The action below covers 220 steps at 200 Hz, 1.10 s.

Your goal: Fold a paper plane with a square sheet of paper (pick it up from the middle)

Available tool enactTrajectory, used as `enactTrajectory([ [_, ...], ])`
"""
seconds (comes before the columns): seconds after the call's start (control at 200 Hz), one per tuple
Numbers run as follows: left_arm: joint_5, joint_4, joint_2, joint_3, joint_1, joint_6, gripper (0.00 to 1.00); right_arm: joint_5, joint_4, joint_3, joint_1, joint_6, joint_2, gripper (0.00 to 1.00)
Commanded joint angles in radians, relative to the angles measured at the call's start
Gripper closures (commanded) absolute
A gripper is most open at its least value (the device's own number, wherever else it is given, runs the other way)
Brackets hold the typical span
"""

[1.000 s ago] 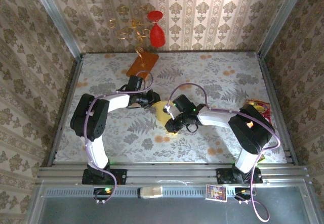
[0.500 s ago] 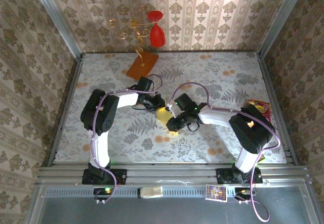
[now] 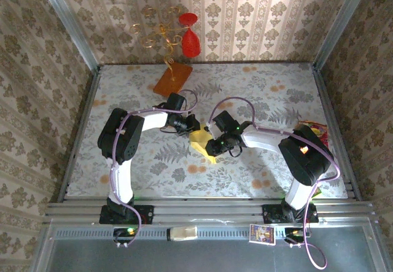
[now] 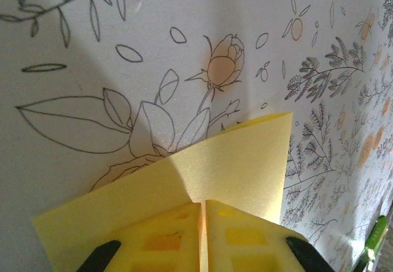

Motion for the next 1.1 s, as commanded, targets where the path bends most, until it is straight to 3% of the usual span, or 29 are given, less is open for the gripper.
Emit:
enactTrajectory([
  [0.0, -0.006, -0.067, 0.029, 0.008, 0.000, 0.030, 0.89, 0.044, -0.025, 0.026, -0.004, 0.007, 0.018, 0.85],
  [1.095, 0.016, -0.053, 0.039, 0.010, -0.005, 0.023, 0.88, 0.059, -0.048, 0.073, -0.004, -0.023, 0.076, 0.84],
])
